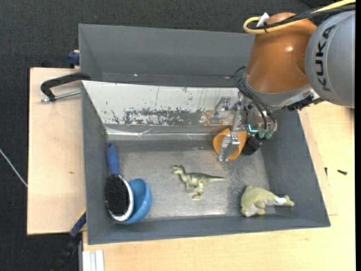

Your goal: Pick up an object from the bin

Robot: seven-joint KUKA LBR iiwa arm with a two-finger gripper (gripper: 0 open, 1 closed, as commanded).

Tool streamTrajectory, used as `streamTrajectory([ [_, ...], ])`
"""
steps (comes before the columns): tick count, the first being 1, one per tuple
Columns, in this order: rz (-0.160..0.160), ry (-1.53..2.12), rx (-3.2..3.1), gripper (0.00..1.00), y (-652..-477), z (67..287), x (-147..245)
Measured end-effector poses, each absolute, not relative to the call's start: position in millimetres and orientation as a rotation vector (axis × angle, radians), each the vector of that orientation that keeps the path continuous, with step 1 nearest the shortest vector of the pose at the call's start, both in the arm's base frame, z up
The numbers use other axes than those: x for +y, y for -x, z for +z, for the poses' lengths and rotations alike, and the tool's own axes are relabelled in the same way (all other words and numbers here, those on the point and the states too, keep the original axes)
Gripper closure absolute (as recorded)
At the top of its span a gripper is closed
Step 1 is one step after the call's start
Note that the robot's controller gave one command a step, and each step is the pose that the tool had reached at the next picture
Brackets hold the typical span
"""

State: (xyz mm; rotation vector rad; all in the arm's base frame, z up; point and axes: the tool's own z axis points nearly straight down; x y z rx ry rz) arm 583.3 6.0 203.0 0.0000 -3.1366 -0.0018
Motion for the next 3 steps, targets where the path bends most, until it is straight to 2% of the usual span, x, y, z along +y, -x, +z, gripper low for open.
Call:
streamTrajectory([
  [1, -0.001, -0.509, -3.12, 0.0, -579.9, 90.7, -63.8],
  [2, -0.004, -0.501, -3.108, 1.0, -576.1, 85.3, -66.4],
  [3, 0.0, -0.498, -3.108, 0.0, -575.9, 85.3, -67.8],
])
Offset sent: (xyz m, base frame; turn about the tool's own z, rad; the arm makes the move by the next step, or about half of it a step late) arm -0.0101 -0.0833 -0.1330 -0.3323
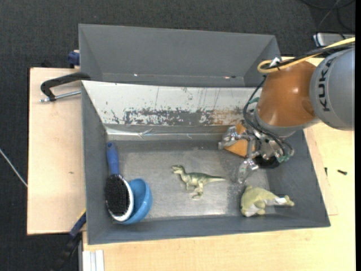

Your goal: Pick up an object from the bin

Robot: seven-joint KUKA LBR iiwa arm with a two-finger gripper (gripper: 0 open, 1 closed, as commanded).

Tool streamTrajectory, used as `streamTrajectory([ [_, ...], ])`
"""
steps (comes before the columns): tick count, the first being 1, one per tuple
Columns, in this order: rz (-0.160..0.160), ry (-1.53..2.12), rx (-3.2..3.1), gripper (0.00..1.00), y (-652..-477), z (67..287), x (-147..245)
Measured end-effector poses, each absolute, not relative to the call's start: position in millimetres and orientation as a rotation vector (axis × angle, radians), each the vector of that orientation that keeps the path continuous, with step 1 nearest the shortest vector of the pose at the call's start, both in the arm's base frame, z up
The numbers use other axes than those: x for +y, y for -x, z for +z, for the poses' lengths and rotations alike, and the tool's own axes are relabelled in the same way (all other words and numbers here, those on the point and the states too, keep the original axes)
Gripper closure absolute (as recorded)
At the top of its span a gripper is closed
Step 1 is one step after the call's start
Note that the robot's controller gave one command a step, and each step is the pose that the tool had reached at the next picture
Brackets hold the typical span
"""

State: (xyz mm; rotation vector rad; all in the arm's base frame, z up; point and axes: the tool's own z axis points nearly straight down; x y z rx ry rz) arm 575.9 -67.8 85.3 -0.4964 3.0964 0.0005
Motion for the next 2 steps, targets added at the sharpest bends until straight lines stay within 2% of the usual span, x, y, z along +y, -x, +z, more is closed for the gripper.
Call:
streamTrajectory([
  [1, 0.001, 0.709, 3.057, 0.0, -541.0, 87, -66],
  [2, -0.003, 0.943, 2.993, 0.0, -547.5, 76, -22],
])
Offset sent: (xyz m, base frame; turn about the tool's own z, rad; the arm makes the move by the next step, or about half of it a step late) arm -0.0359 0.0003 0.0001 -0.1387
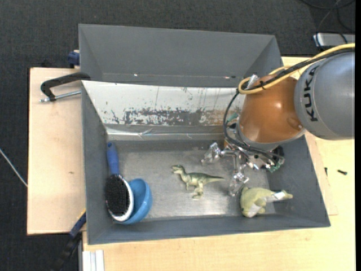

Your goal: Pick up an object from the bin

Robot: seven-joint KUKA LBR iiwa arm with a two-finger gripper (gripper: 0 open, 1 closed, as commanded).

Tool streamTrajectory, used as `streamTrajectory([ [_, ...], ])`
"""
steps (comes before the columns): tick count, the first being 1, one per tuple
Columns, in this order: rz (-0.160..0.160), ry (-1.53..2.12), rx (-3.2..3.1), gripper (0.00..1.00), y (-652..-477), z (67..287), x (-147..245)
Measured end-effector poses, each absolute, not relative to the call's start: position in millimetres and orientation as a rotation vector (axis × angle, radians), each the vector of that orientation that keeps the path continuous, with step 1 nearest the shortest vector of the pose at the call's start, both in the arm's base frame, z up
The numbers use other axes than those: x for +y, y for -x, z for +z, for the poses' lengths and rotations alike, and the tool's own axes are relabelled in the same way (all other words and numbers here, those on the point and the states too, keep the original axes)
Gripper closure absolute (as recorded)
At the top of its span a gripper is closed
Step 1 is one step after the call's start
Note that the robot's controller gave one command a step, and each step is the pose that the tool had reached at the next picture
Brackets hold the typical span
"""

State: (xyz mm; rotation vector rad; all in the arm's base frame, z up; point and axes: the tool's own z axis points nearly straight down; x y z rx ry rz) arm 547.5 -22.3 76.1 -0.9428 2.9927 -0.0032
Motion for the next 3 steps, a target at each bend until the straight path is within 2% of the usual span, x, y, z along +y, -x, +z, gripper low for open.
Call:
streamTrajectory([
  [1, -0.001, 1.095, 2.937, 0.0, -549.9, 76, 9],
  [2, 0.001, 1.094, 2.938, 1.0, -549.4, 76, 9],
  [3, -0.004, 1.247, 2.868, 1.0, -539.5, 220, 37],
])
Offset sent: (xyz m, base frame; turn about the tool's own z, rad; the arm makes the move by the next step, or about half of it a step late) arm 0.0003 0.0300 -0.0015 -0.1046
